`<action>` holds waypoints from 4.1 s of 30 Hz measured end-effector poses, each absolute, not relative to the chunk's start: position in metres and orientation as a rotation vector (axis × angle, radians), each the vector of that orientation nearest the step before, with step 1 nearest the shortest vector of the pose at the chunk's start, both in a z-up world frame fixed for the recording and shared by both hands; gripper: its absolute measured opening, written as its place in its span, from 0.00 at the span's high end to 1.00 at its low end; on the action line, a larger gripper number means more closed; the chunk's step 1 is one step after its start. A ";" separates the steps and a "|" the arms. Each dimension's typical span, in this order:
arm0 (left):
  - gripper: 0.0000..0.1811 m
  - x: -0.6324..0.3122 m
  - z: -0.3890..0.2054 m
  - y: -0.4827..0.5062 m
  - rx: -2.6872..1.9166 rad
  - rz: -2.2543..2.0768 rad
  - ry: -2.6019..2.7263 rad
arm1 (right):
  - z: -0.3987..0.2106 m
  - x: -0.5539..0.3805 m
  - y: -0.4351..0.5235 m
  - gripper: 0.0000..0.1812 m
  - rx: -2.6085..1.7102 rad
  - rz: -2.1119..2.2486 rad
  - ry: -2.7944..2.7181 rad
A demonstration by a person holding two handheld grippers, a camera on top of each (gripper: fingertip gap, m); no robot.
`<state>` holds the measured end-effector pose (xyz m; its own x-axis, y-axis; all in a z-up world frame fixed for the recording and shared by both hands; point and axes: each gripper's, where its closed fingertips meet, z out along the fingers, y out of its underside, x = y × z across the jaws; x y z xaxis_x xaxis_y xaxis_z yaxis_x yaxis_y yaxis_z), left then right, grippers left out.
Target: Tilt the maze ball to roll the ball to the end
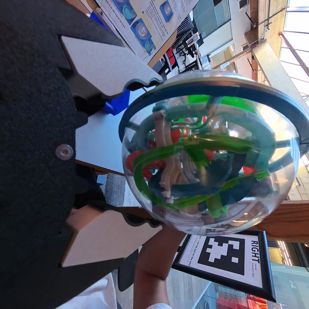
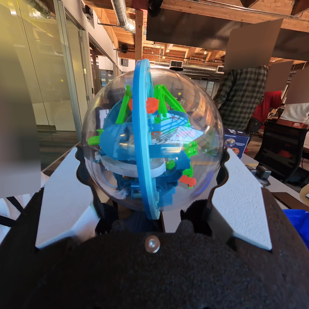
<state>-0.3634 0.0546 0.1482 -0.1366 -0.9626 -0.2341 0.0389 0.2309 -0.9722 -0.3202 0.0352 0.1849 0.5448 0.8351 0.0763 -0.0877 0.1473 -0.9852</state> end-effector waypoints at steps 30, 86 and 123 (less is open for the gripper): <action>0.18 -0.358 0.145 0.046 -0.841 -1.108 1.428 | 0.198 -0.324 0.017 0.15 -1.152 0.604 -0.809; 0.12 -0.237 -0.087 0.210 -1.648 -1.155 1.658 | -0.077 -0.125 0.220 0.23 -1.774 1.443 0.269; 0.12 -0.253 -0.140 0.197 -1.686 -1.121 1.899 | -0.076 -0.176 0.173 0.16 -1.709 0.814 -0.538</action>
<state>-0.2534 0.1969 -0.1395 -0.2205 -0.9480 0.2297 -0.6592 -0.0288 -0.7514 -0.1757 0.1734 -0.0764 0.6591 0.7105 -0.2464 -0.0524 -0.2835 -0.9575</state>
